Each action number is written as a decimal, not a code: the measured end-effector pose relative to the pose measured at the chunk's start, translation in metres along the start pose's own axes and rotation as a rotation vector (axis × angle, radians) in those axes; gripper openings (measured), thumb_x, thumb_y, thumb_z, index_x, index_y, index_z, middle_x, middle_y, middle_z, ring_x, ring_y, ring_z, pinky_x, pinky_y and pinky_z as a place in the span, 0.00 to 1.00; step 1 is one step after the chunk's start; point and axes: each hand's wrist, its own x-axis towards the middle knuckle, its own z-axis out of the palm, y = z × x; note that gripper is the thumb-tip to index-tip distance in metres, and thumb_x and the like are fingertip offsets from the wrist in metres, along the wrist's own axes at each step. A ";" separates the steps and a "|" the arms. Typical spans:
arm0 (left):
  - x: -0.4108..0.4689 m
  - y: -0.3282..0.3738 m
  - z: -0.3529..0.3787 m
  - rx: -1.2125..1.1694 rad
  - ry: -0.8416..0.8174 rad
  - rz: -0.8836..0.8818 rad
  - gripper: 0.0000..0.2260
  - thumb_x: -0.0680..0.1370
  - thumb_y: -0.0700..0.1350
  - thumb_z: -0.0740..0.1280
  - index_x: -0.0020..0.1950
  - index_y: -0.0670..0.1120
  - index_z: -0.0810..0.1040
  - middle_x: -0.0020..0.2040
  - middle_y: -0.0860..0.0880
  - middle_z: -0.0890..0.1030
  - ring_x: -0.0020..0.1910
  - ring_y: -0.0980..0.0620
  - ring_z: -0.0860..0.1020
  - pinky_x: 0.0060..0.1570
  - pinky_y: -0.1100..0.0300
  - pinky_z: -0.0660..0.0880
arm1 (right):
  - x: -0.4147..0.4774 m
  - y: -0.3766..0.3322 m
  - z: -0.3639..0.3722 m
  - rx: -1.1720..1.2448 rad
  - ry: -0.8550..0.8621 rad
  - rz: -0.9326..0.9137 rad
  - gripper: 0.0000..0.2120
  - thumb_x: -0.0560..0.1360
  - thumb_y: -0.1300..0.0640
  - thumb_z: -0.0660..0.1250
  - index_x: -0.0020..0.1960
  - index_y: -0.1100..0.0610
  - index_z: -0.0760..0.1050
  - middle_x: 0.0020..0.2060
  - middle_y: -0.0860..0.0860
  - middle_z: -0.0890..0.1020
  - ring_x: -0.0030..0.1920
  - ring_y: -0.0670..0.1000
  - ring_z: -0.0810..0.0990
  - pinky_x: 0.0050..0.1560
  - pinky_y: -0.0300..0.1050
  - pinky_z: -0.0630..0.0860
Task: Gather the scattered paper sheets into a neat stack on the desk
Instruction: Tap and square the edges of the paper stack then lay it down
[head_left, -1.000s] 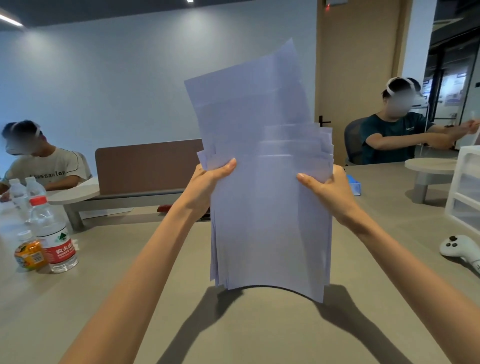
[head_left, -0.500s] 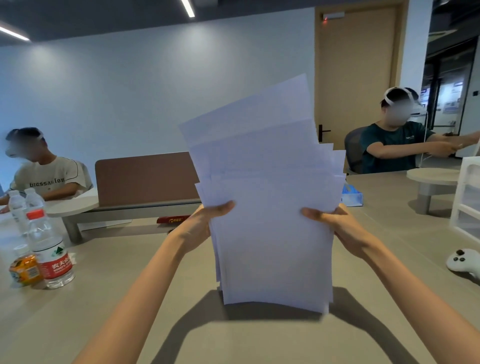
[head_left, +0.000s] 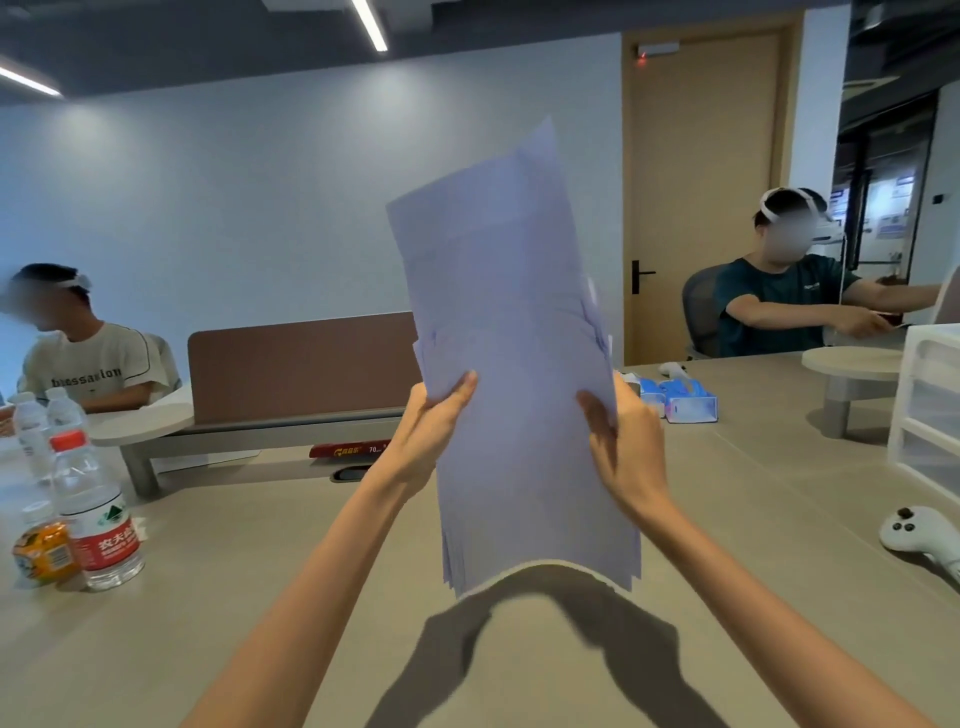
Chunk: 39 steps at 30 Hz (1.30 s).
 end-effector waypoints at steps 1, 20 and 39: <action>0.001 -0.003 -0.001 -0.031 0.040 -0.050 0.18 0.75 0.56 0.70 0.61 0.50 0.77 0.62 0.47 0.79 0.58 0.49 0.80 0.58 0.48 0.77 | -0.006 -0.004 0.005 0.021 0.027 0.025 0.10 0.80 0.55 0.63 0.55 0.59 0.76 0.35 0.52 0.80 0.31 0.55 0.75 0.31 0.49 0.73; -0.009 -0.060 -0.033 -0.069 -0.090 -0.218 0.25 0.71 0.55 0.72 0.67 0.50 0.75 0.61 0.47 0.81 0.62 0.45 0.78 0.65 0.40 0.71 | -0.035 0.060 -0.002 0.250 0.026 0.437 0.11 0.82 0.60 0.57 0.51 0.59 0.78 0.43 0.50 0.81 0.42 0.40 0.78 0.38 0.29 0.73; -0.011 -0.050 -0.034 -0.036 -0.163 -0.222 0.23 0.74 0.53 0.70 0.68 0.49 0.74 0.62 0.46 0.80 0.61 0.45 0.79 0.62 0.41 0.74 | 0.045 -0.005 -0.035 0.114 0.099 0.084 0.15 0.77 0.58 0.63 0.64 0.53 0.68 0.60 0.47 0.75 0.59 0.45 0.73 0.55 0.36 0.70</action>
